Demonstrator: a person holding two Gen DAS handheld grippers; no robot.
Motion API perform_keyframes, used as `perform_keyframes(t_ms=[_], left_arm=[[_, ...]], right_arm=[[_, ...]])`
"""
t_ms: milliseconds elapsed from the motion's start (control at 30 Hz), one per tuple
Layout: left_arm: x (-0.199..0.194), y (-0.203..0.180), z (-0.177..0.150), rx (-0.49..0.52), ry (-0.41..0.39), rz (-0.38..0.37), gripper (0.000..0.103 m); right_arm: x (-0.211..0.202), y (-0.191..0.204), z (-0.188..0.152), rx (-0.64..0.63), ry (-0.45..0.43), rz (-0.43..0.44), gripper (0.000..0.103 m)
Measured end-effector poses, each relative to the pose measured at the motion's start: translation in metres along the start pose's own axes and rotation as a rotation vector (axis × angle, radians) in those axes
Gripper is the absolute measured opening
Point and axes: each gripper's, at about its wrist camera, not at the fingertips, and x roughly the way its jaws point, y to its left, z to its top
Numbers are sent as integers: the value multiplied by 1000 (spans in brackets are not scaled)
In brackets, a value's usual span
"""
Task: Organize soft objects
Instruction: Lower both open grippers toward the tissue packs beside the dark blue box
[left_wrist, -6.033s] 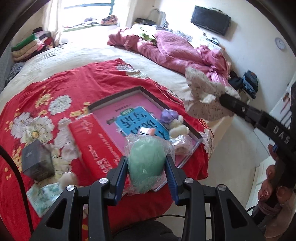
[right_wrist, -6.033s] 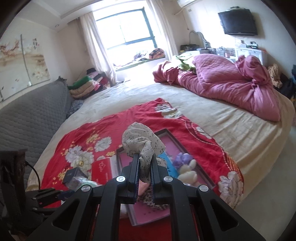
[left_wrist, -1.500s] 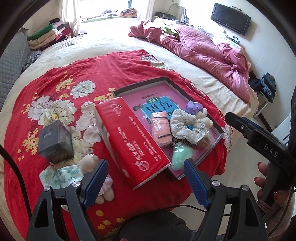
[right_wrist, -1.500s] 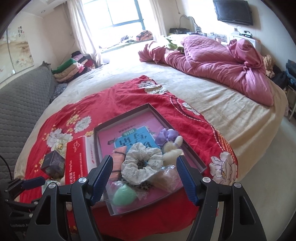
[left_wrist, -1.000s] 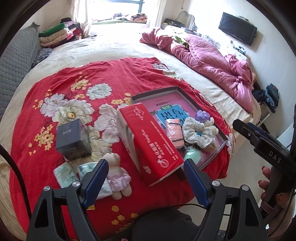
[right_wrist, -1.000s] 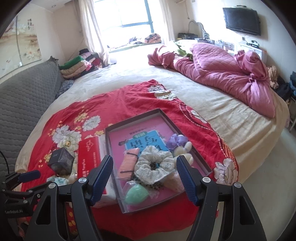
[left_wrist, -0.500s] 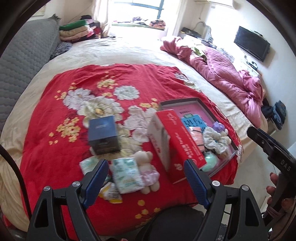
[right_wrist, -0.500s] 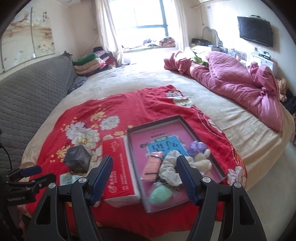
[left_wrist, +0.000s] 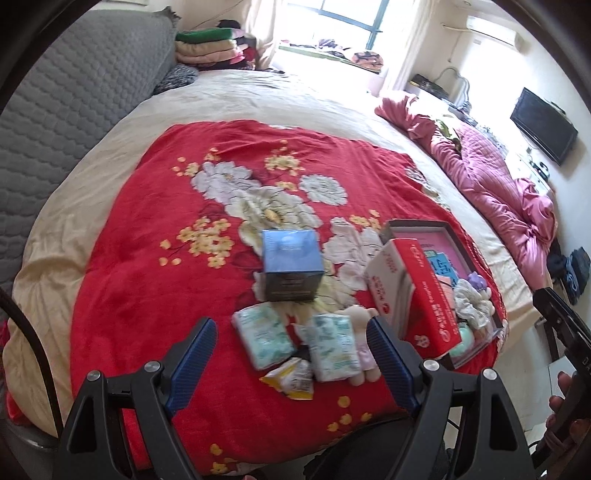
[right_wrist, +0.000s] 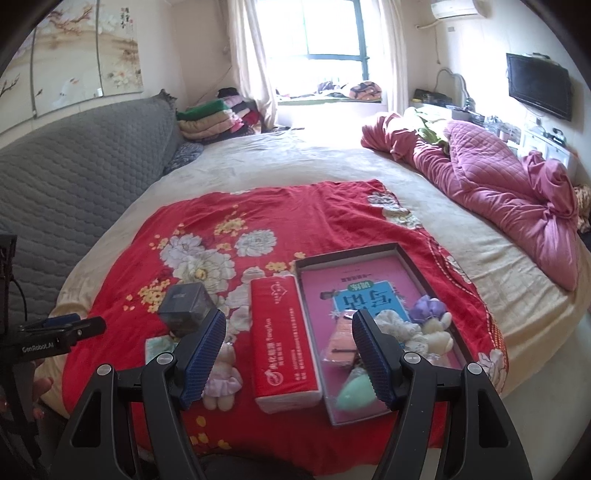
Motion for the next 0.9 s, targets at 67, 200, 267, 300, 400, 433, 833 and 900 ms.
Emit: perform_keyframes(t_ms=[67,200,267,300,400,433,833,900], left_arm=[[1,8,-1,-5,0,21,83],[5,22,-5,-19,12,57,83],[9,29,-8,-33,24,59,83],[11,32,-8,-39,30,61,83],[18,39,-11,-54,47,70,83],[21,40,-12,-59,52,71,83],[71,60,-27,-118,142,67,83],[83,66,-30,-138,163,63,83]], right_arm=[[2,6,0,-11,3,10,72],[8,22,-2,-37,15,30,72],[14,32,-4,-51,30,47,72],[17,34,-5,-55,35,53,72],[26,50,-10,-89,55,67,72],[29,55,-12,-98,62,72,72],[92,115,-52,-166,210,162,72],[102,120,-58,-174,228,156,72]])
